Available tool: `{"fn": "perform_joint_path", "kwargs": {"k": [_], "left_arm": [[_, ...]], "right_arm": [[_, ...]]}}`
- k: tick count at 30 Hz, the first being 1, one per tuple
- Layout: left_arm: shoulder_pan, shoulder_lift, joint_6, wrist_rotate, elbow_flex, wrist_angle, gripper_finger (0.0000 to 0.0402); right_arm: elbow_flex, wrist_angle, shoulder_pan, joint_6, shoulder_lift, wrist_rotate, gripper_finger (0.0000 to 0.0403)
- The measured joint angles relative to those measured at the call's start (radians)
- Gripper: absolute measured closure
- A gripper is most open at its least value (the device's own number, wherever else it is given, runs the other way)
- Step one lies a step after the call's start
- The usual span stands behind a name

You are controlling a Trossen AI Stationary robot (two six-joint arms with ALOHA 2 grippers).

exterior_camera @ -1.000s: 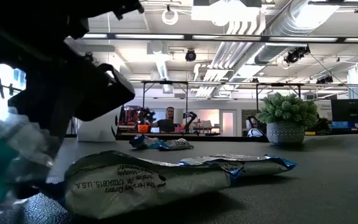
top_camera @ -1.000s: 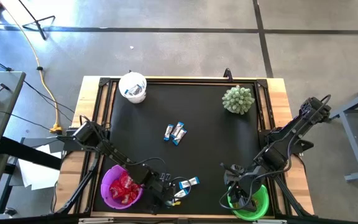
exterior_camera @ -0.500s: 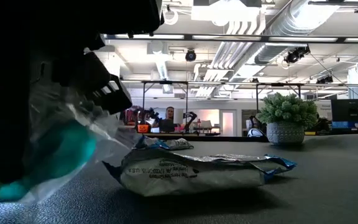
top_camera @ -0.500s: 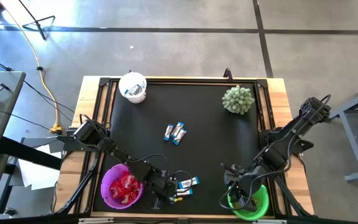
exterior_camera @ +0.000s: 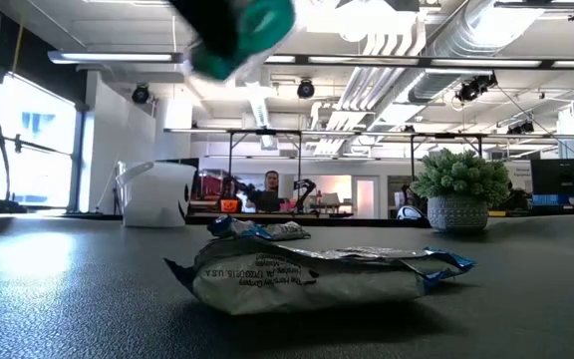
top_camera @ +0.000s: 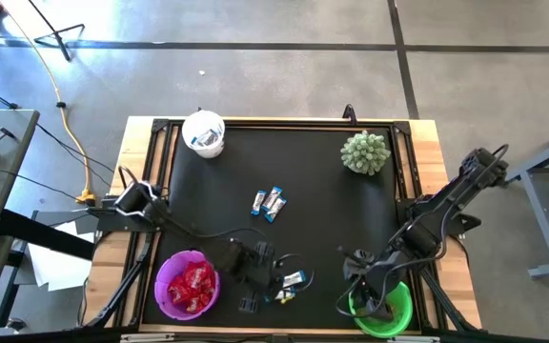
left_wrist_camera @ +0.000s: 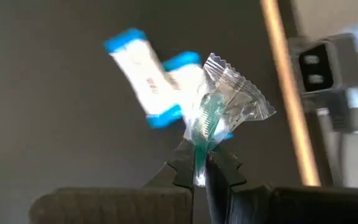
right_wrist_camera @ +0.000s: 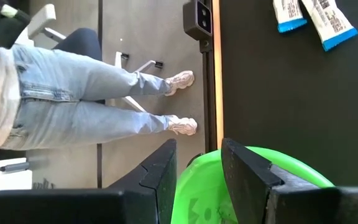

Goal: Sort candy
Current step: Put the blue gummy into the green bucket

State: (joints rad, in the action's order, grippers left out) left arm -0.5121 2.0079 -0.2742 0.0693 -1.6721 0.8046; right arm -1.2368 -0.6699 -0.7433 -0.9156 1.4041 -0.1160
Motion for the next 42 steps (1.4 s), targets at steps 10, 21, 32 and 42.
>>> {"fn": "perform_joint_path", "kwargs": {"k": [10, 21, 32, 42], "left_arm": [[0.073, 0.0, 0.086, 0.23, -0.391, 0.236, 0.0401], [0.035, -0.02, 0.07, 0.665, -0.673, 0.189, 0.0401], [-0.013, -0.055, 0.091, 0.94, -0.681, 0.05, 0.0401], [-0.013, -0.053, 0.094, 0.897, -0.679, -0.032, 0.0401]], "right_arm": [[0.0, 0.02, 0.038, 0.023, -0.081, 0.103, 0.0281], [0.0, 0.523, 0.048, 0.554, -0.129, 0.663, 0.0281], [0.0, 0.822, 0.062, 0.894, -0.129, 0.849, 0.0281], [0.0, 0.921, 0.078, 1.029, -0.128, 0.855, 0.0281]]}}
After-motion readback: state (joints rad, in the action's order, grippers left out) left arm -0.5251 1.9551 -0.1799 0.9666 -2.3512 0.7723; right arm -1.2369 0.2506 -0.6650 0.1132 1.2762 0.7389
